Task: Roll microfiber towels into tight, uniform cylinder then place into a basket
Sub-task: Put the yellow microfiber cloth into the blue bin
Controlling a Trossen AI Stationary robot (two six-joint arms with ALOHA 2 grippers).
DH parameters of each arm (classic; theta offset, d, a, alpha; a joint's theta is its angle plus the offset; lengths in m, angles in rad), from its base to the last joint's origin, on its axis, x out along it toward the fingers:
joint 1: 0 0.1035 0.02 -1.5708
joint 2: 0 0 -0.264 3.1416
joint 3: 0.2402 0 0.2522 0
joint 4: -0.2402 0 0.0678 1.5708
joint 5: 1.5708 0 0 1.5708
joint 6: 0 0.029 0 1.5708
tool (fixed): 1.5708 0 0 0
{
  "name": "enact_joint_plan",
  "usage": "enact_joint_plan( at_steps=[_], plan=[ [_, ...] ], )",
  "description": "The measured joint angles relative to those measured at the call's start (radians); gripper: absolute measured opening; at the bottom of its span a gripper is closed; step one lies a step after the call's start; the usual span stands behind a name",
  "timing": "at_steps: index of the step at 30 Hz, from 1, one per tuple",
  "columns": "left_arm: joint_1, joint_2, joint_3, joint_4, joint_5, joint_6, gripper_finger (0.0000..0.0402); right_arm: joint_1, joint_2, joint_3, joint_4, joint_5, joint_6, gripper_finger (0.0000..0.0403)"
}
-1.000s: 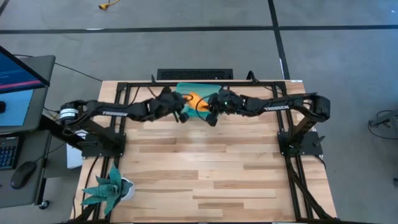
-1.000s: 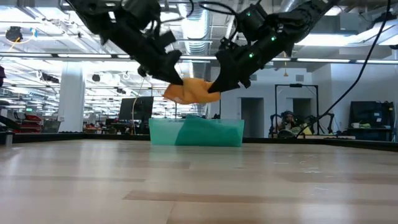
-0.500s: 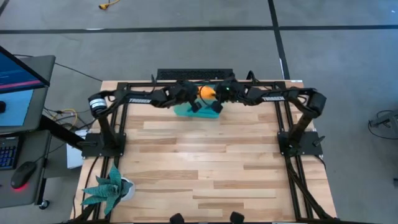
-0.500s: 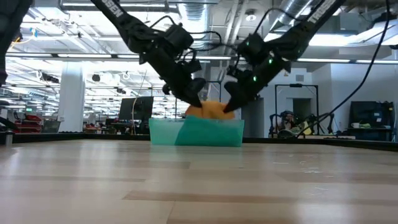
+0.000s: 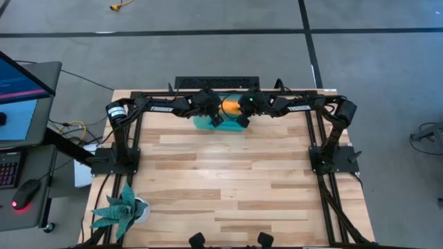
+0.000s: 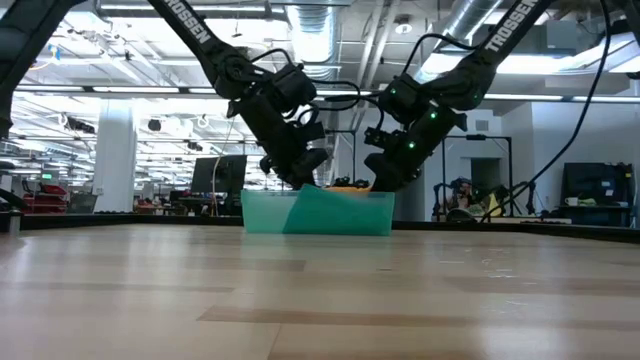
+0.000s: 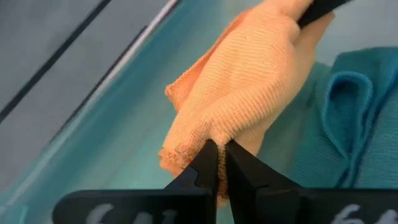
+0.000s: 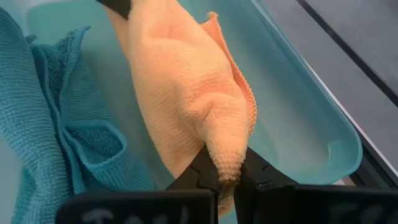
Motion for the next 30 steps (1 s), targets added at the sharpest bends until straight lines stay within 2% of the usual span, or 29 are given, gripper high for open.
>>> enact_joint_plan(
  at_steps=[7, 15, 18, 23, 30],
  plan=[
    [0.0, 0.0, 0.0, -0.008, 0.01, 0.006, 0.0024, 0.0, 0.0, 0.001, -0.007, 0.004, 0.018, 0.0033],
    [0.0, -0.001, 0.0, -0.008, 0.005, 0.015, 0.0115, 0.0, 0.0, 0.001, -0.016, 0.011, 0.019, 0.0034],
    [0.0, -0.004, 0.027, -0.046, 0.006, 0.009, 0.0137, 0.0, 0.0, 0.001, -0.017, 0.011, 0.019, 0.0043],
    [-0.005, -0.007, 0.113, -0.156, 0.005, 0.024, 0.0149, 0.011, 0.0, 0.0, -0.021, 0.013, 0.011, 0.0091],
    [-0.015, -0.034, 0.201, -0.297, 0.006, 0.035, 0.0151, 0.011, -0.006, -0.001, -0.035, 0.011, 0.011, 0.0191]
  ],
)
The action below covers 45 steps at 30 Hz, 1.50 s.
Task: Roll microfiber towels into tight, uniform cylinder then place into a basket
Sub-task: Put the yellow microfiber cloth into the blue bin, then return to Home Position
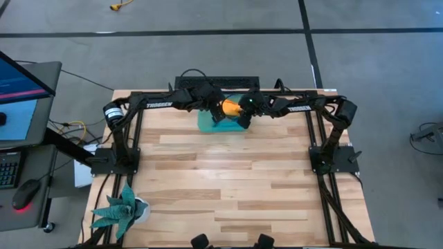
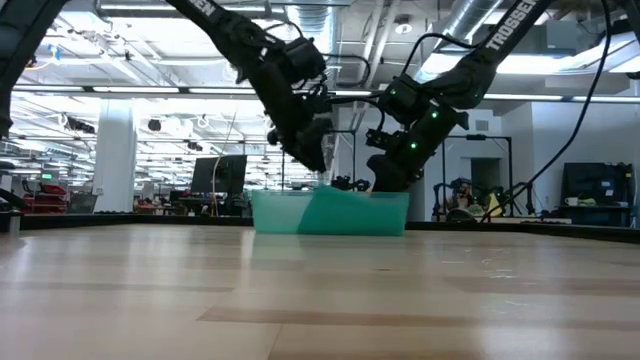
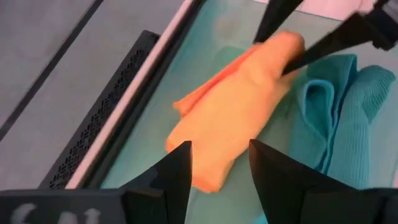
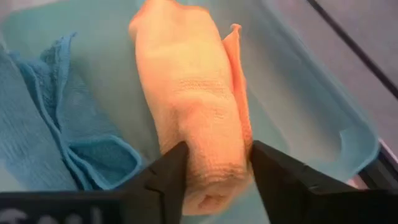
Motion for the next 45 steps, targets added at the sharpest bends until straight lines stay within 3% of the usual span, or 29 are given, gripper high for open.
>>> enact_joint_plan(
  at_steps=[6, 16, 19, 23, 29, 37, 45],
  plan=[
    [0.001, -0.106, -0.011, -0.042, -0.004, 0.0, 0.0151, 0.0, -0.07, -0.001, -0.09, 0.0, 0.0, 0.0245],
    [-0.05, -0.313, -0.014, -0.185, -0.005, -0.042, 0.0151, 0.028, -0.239, 0.0, -0.175, -0.004, 0.073, 0.0249],
    [-0.102, -0.401, -0.075, -0.162, -0.004, -0.07, 0.0151, 0.072, -0.285, 0.0, -0.223, -0.005, 0.086, 0.0249],
    [-0.192, -0.554, -0.245, -0.029, -0.004, -0.109, 0.0151, 0.166, -0.352, -0.001, -0.302, -0.005, 0.103, 0.0249],
    [-0.351, -0.8, -0.605, 0.277, -0.003, -0.188, 0.0151, 0.364, -0.454, -0.001, -0.333, -0.004, 0.114, 0.0249],
    [-0.589, -1.032, -1.038, 0.663, -0.024, -0.278, 0.0151, 0.614, -0.571, -0.001, -0.374, 0.012, 0.064, 0.0249],
    [-0.742, -1.189, -1.22, 0.804, -0.13, -0.279, 0.0151, 0.722, -0.767, -0.001, -0.509, 0.307, 0.099, 0.0249]
  ],
)
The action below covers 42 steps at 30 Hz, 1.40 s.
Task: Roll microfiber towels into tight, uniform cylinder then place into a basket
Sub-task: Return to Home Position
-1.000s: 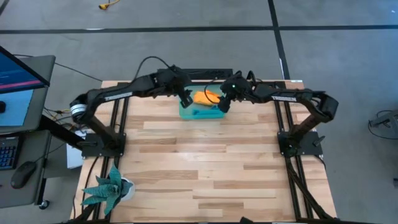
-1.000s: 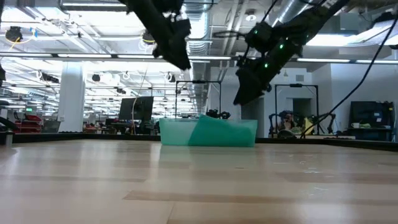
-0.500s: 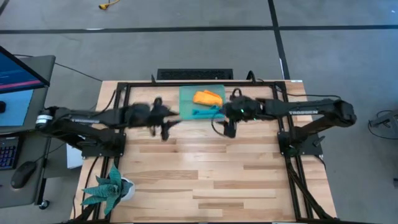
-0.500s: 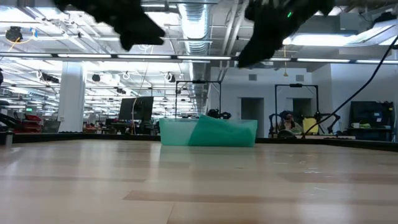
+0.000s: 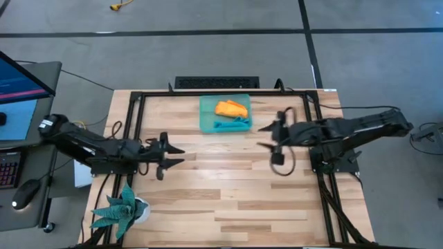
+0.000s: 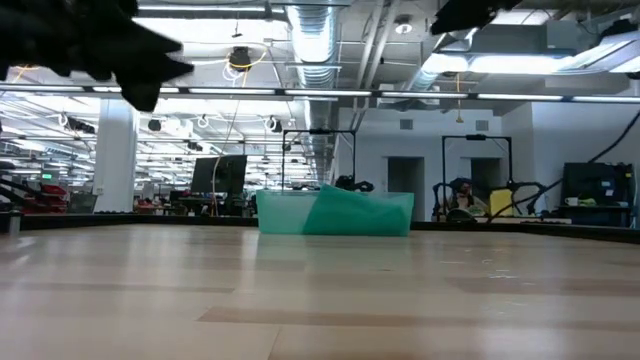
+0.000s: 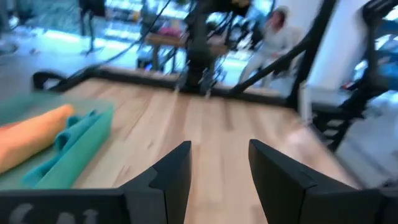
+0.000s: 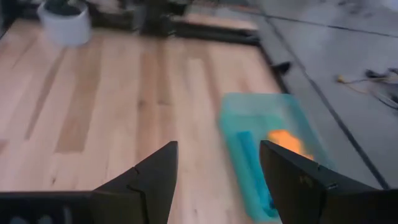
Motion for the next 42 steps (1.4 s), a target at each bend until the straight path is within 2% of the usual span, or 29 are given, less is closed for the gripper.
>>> enact_joint_plan(
  at_steps=[2, 9, 15, 21, 24, 29, 32, 36, 39, 42],
  plan=[
    [-0.032, -0.049, -0.004, 0.011, 0.001, 0.017, 0.0151, 0.008, -0.07, 0.0, -0.043, 0.038, 0.033, 0.0249],
    [-0.096, -0.22, -0.003, 0.011, 0.0, 0.186, 0.0151, 0.082, -0.262, -0.059, -0.059, 0.037, 0.092, 0.0249],
    [-0.097, -0.347, -0.003, -0.096, -0.001, 0.252, 0.0151, 0.148, -0.41, -0.274, 0.023, 0.124, 0.13, 0.0249],
    [-0.097, -0.48, -0.003, -0.282, -0.006, 0.188, 0.0151, 0.172, -0.58, -0.474, 0.105, 0.165, 0.231, 0.0249],
    [-0.096, -0.524, -0.04, -0.279, -0.009, 0.177, 0.0151, 0.192, -0.661, -0.556, 0.164, 0.165, 0.25, 0.0249],
    [-0.096, -0.579, -0.145, -0.248, -0.031, 0.178, 0.0151, 0.217, -0.766, -0.691, 0.251, 0.164, 0.251, 0.0249],
    [-0.094, -0.591, -0.149, -0.309, -0.07, 0.151, 0.0151, 0.221, -0.816, -0.784, 0.319, 0.165, 0.252, 0.0249],
    [-0.093, -0.59, -0.149, -0.306, -0.101, 0.159, 0.0151, 0.219, -0.87, -0.906, 0.43, 0.171, 0.25, 0.0249],
    [-0.093, -0.589, -0.149, -0.306, -0.109, 0.19, 0.0151, 0.214, -0.862, -0.917, 0.52, 0.187, 0.228, 0.0249],
    [-0.093, -0.589, -0.15, -0.311, -0.134, 0.212, 0.0151, 0.213, -0.868, -0.931, 0.523, 0.19, 0.224, 0.0249]
  ],
)
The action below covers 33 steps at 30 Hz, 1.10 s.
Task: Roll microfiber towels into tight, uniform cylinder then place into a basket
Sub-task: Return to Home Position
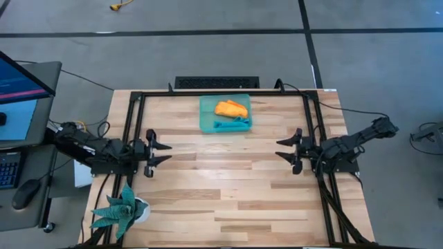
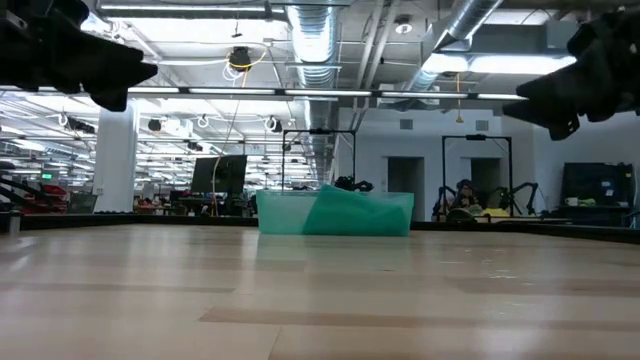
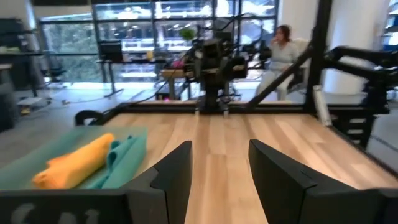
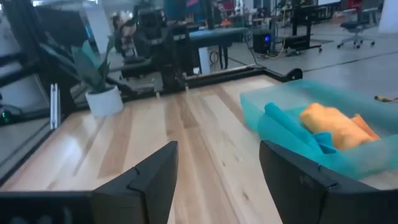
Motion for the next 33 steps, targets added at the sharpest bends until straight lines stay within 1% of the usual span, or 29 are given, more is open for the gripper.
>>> enact_joint_plan(
  at_steps=[2, 4, 7, 18, 33],
  plan=[
    [0.0, 0.0, 0.0, -0.016, -0.033, -0.009, 0.0151, -0.006, 0.006, -0.006, 0.022, 0.001, 0.023, 0.0249],
    [0.0, 0.0, 0.0, -0.034, -0.06, -0.028, 0.0151, -0.009, 0.026, -0.008, 0.023, -0.001, 0.08, 0.0249],
    [0.0, 0.0, -0.001, -0.052, -0.066, -0.05, 0.0151, -0.007, 0.054, -0.008, 0.023, -0.003, 0.121, 0.0249],
    [0.0, 0.0, -0.002, -0.053, -0.066, -0.058, 0.0151, -0.007, 0.142, -0.008, 0.023, -0.004, 0.122, 0.0249],
    [0.0, 0.0, -0.003, -0.053, -0.066, -0.068, 0.0151, -0.007, 0.15, -0.008, 0.023, -0.005, 0.123, 0.0249]
  ],
)
